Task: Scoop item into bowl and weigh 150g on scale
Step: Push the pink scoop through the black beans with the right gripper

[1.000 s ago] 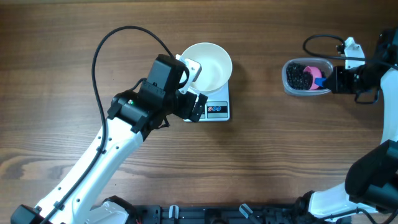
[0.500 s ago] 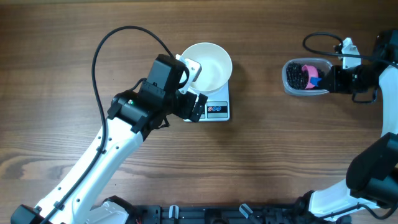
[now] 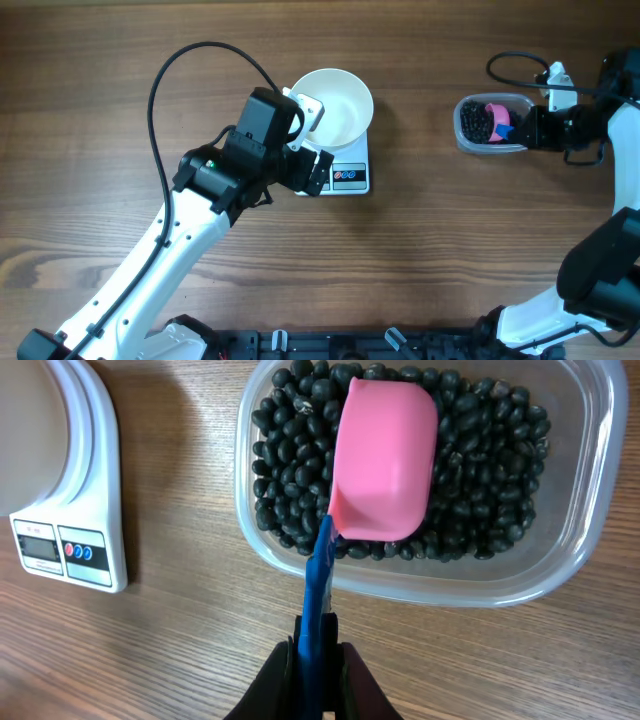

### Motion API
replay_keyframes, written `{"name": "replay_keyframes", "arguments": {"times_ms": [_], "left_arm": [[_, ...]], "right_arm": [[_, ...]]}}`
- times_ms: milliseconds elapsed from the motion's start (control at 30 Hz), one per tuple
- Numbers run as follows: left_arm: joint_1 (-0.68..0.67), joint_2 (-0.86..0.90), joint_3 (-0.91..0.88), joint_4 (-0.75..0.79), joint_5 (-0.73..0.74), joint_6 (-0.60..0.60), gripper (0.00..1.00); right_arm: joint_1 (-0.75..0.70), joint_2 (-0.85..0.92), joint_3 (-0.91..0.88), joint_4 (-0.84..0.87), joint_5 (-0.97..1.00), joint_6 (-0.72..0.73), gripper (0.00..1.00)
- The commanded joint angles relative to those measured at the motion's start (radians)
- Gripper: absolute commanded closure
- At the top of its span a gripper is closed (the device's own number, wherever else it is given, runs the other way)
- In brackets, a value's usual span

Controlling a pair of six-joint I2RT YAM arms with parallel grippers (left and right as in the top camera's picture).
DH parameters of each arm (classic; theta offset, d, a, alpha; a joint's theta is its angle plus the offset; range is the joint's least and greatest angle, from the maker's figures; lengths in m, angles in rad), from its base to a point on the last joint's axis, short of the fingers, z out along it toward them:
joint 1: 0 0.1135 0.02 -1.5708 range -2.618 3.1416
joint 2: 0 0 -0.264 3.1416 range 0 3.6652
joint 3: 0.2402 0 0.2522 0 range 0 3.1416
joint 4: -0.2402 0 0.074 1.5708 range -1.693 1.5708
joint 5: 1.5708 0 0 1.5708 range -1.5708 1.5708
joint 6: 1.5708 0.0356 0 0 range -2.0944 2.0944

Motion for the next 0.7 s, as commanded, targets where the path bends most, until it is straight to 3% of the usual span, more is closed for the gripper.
{"name": "replay_keyframes", "arguments": {"times_ms": [0,667], "left_arm": [[-0.005,0.007,-0.008,0.000,0.015,0.023,0.00],[-0.005,0.007,-0.008,0.000,0.015,0.023,0.00]], "right_arm": [[0.001,0.030,-0.003,0.040,-0.054,0.027,0.96],[-0.045,0.030,-0.003,-0.029,-0.144,0.048,0.96]]}}
